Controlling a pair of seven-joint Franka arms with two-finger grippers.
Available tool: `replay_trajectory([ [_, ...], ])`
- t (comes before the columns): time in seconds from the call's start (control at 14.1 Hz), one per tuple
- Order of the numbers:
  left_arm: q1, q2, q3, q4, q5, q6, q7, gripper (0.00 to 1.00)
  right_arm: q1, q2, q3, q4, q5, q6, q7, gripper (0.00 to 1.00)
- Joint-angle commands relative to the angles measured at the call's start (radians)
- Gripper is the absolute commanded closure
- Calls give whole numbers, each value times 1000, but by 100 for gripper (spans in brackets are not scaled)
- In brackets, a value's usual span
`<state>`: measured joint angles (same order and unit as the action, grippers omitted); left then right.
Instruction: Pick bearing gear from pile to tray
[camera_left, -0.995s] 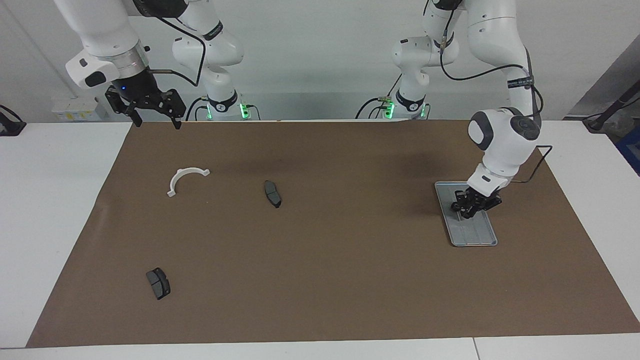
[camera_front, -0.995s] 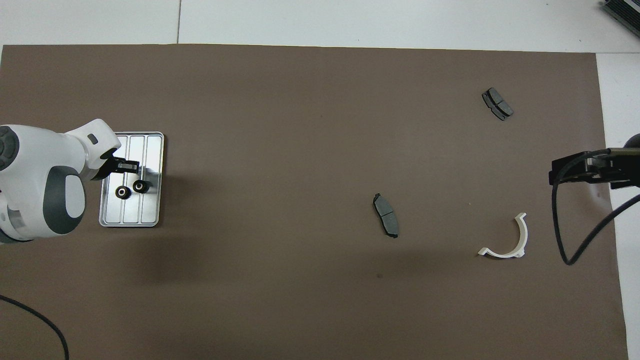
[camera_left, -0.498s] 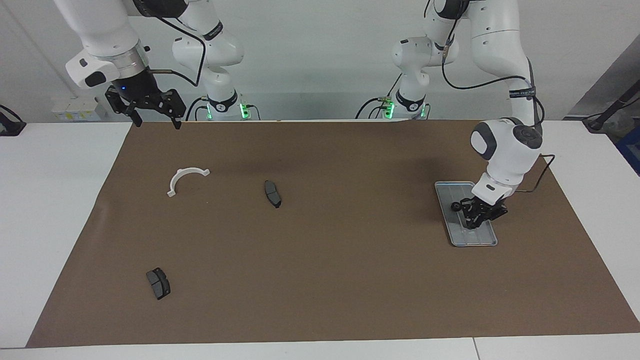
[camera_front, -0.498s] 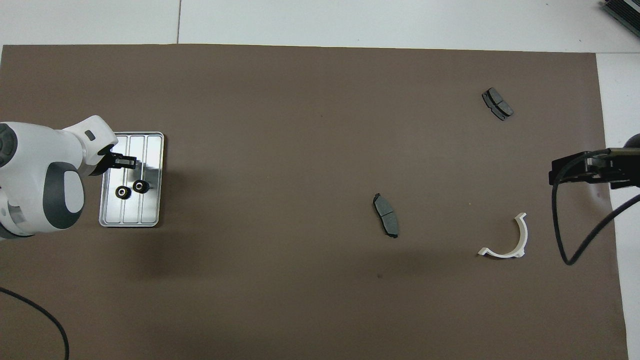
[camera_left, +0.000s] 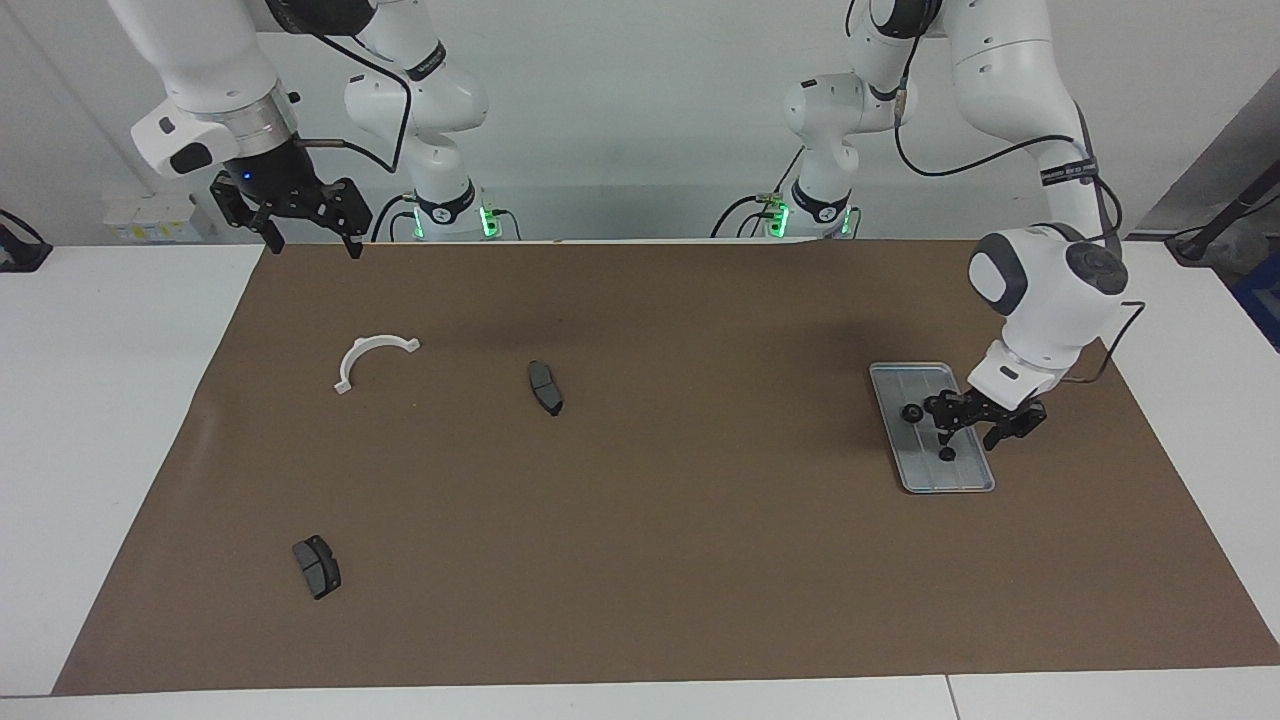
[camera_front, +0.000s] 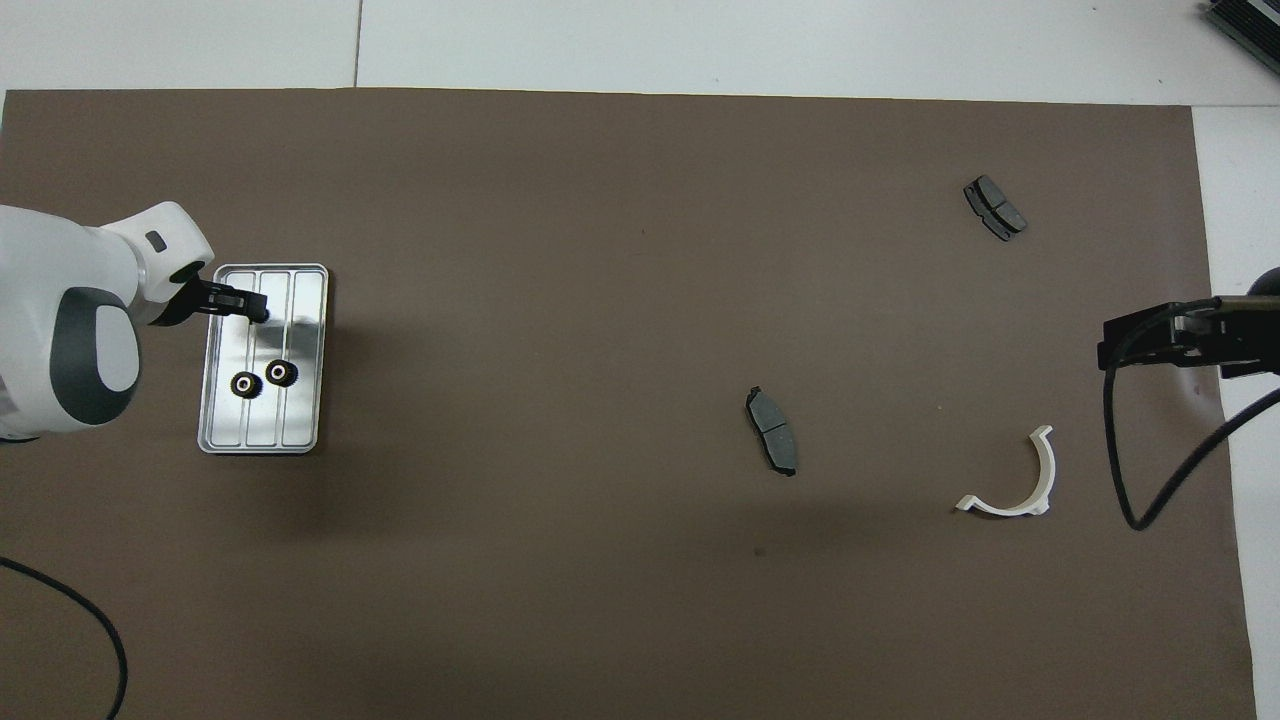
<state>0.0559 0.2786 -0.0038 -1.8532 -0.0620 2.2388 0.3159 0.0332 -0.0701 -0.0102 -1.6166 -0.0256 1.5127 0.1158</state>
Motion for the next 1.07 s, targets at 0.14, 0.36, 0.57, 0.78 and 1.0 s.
replay_trajectory([
  [0.14, 30, -96, -2, 94, 13, -253, 3, 0, 1, 0, -5, 1, 13, -2, -31, 0],
  [0.36, 30, -143, 2, 98, 13, -320, 2, 0, 1, 1, -4, 1, 13, 3, -31, 0],
  [0.57, 28, -203, 2, 103, 13, -381, -69, 0, 2, 3, -1, 0, 10, 24, -21, 0],
  [0.78, 16, -219, 2, 153, 59, -459, -72, 0, 4, 4, 4, -11, 10, 47, -19, 0],
  [1.0, 10, -219, -16, 201, 96, -519, -69, 0, 4, 27, 12, 7, 0, 55, -13, 0],
])
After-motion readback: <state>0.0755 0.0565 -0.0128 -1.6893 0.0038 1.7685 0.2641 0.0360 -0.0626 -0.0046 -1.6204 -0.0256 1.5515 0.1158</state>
